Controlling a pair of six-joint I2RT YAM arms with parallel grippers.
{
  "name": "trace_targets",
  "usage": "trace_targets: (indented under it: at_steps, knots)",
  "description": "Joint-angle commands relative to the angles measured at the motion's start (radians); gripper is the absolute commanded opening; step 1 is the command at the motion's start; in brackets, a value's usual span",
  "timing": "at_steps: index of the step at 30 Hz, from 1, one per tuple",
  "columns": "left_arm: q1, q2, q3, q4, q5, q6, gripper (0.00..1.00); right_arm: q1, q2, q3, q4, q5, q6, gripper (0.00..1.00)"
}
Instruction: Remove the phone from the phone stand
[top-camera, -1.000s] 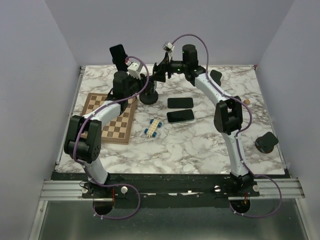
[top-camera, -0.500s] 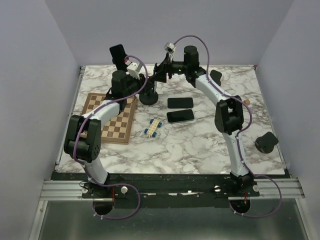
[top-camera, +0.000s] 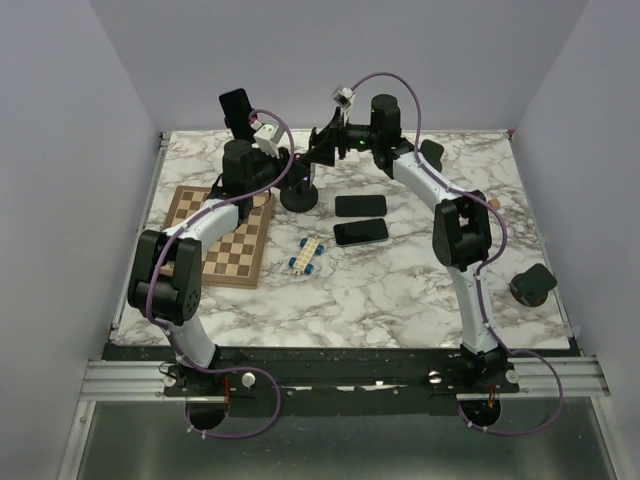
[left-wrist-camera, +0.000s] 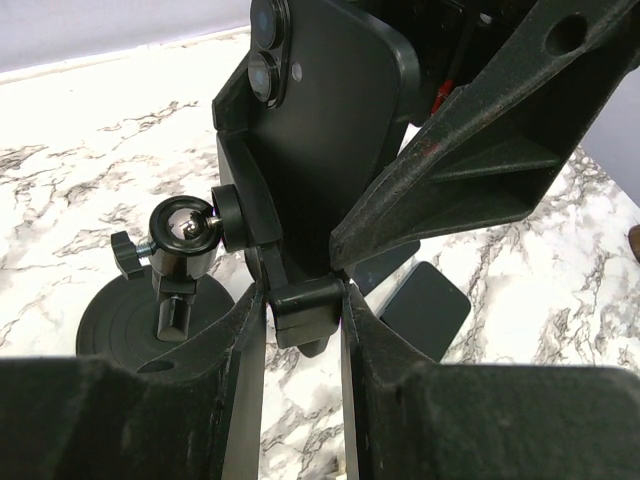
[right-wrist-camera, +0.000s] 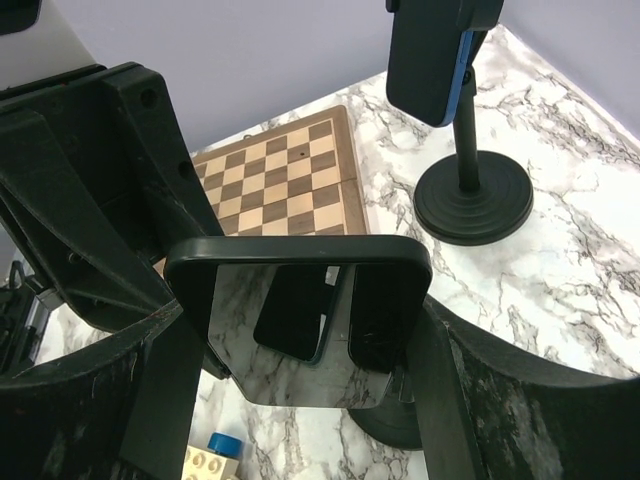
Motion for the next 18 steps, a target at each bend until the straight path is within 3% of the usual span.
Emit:
trace_targets:
  at_steps: [1, 13, 15, 18]
  knots:
    - [0.028, 0.048, -0.011, -0.106, -0.054, 0.001, 0.00, 0.052, -0.092, -0.001, 0.029, -0.278, 0.228, 0.01]
    - [0.028, 0.028, -0.022, -0.109, -0.018, 0.027, 0.00, 0.052, -0.003, 0.053, 0.248, -0.352, 0.414, 0.01]
    - [0.028, 0.033, -0.015, -0.115, -0.019, 0.029, 0.00, 0.052, -0.021, 0.046, 0.187, -0.321, 0.360, 0.01]
    - [0.029, 0.034, -0.012, -0.110, -0.023, 0.021, 0.00, 0.052, -0.072, 0.040, -0.054, -0.189, 0.153, 0.01]
